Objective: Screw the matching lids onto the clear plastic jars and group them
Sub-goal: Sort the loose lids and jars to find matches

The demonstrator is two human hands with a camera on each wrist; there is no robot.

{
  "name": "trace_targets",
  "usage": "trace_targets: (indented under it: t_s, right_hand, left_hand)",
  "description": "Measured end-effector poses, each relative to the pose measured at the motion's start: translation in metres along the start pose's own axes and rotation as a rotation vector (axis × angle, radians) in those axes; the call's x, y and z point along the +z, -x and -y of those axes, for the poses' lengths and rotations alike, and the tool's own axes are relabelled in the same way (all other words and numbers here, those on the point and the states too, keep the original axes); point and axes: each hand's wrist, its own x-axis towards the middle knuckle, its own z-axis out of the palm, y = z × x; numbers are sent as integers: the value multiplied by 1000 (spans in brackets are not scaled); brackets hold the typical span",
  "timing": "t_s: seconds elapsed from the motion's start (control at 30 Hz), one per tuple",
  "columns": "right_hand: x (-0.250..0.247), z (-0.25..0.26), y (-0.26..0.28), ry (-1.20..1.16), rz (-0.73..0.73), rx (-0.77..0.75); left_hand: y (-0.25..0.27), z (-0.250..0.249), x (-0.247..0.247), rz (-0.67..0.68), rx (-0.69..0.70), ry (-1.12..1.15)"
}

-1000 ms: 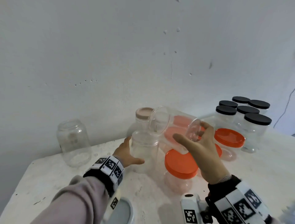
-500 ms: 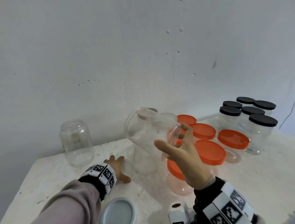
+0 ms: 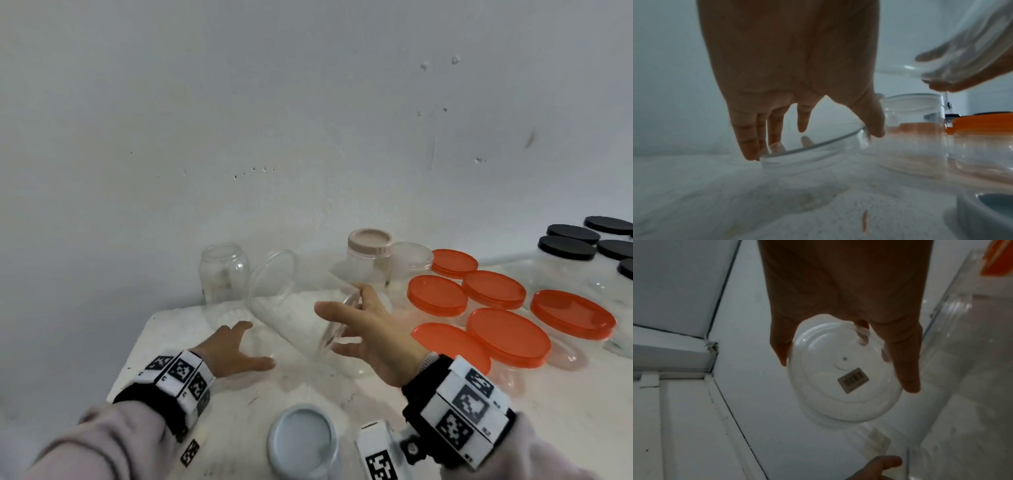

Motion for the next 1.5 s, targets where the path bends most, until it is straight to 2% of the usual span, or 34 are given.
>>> trace_targets:
  t_s: [0.13, 0.27, 0.43, 0.57, 0.67, 0.73, 1.17, 1.37, 1.5]
  right_hand:
    - [13, -8, -15, -5, 58, 118]
    - [27, -19, -31, 39, 98, 163]
    - [36, -27, -45, 72, 232, 264]
    - [43, -36, -55, 257, 240, 262]
    - [44, -40, -62, 554, 224, 173]
    - [40, -43, -66, 663, 244, 140]
    - [21, -61, -67, 856, 414, 192]
    - [19, -58, -66, 642, 414, 120]
    - [20, -61, -65, 597, 415, 94]
  left_hand:
    - [21, 29, -10, -84, -84, 141]
    - [43, 54, -26, -139, -171, 310]
    - [68, 70, -40, -241, -186, 506]
    - [82, 68, -45, -319, -155, 635]
    - [87, 60, -46, -364, -134, 690]
    - [90, 53, -46, -367, -116, 689]
    - [87, 3, -37, -335, 49, 576]
    - [80, -19, -36, -318, 119, 468]
    - [72, -35, -34, -272, 180, 345]
